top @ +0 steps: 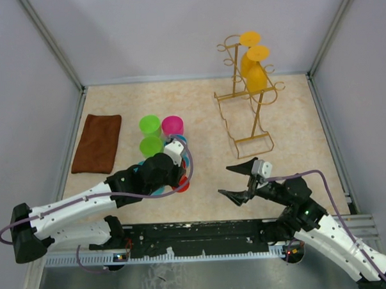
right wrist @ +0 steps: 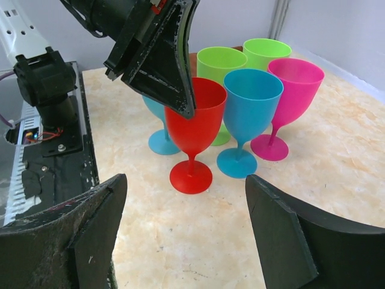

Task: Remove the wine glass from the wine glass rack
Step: Place the wine glass at the center of the board.

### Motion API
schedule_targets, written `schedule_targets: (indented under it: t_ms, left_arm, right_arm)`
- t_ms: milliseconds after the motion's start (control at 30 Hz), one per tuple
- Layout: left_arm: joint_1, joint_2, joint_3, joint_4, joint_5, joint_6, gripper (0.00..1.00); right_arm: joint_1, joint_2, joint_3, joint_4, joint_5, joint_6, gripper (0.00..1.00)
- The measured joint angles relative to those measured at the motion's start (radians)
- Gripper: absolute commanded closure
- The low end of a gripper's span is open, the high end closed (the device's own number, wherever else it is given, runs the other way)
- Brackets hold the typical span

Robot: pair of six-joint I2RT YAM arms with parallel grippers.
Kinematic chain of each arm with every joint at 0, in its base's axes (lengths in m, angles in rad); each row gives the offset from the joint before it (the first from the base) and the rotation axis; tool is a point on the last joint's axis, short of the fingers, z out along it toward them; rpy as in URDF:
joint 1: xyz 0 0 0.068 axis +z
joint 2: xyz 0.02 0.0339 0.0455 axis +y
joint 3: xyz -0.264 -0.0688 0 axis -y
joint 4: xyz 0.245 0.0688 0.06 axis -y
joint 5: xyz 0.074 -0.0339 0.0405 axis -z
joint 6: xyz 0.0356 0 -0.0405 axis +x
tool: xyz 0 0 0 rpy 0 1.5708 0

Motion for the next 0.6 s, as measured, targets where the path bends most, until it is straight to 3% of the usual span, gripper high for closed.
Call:
schedule_targets:
  t_ms: [367,600]
  left_arm:
    - [-0.002,-0.078,0.005,-0.011,0.020,-0.021,0.63]
    - [-0.002,-0.158,0.008,-0.014,0.017,-0.063,0.29]
  right_arm:
    - [0.000,-0.001,0.000,-0.015,0.014,0.000,0.20]
    - [0.000,-0.019,0.000,-0.016,0.035,0.001,0.18]
